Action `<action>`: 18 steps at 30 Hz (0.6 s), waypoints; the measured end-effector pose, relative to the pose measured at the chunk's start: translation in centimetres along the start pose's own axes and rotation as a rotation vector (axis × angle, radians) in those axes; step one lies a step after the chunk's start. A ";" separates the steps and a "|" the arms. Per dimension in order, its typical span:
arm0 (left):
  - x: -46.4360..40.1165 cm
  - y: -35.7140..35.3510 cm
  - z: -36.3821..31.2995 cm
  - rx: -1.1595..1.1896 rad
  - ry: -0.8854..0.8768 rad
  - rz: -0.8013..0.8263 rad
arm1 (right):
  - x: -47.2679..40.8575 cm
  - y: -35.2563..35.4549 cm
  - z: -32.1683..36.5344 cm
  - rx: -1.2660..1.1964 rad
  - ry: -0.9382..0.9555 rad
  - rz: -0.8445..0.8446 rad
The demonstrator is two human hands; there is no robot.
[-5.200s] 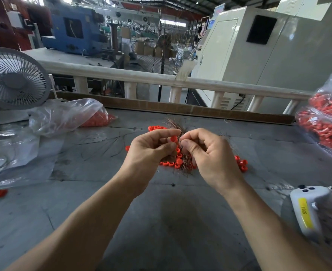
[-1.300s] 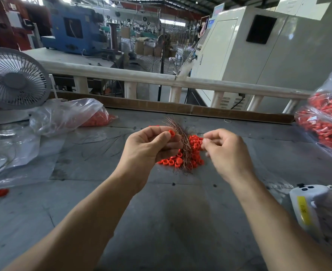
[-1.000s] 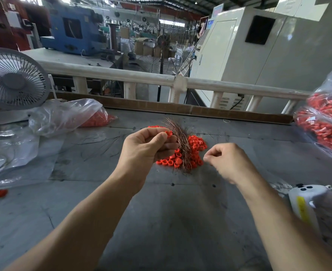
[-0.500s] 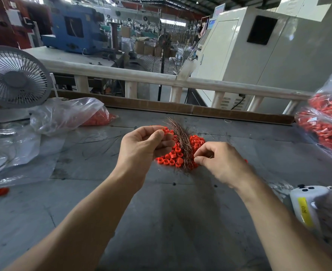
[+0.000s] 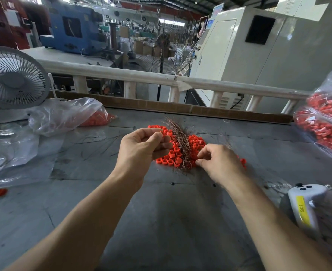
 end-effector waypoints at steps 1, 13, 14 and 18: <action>0.0 0.0 0.0 -0.001 0.000 0.000 | -0.1 0.0 0.0 0.010 -0.014 -0.001; 0.2 -0.5 0.0 0.006 0.005 0.032 | 0.0 1.4 0.3 -0.449 0.010 -0.142; 0.3 -0.7 0.0 0.007 0.008 0.044 | 0.2 1.9 0.9 -0.596 0.055 -0.147; 0.7 -1.3 0.3 0.008 0.019 0.099 | 1.3 2.9 3.8 -0.847 0.272 -0.096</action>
Point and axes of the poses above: each hand's wrist, its own x-axis away from the middle knuckle, its own y-axis out of the back of the hand, z = x × y, the point moved 5 cm from there along -x, towards the middle knuckle, and after that the axes turned 14 degrees about x, right-handed, at the moved point
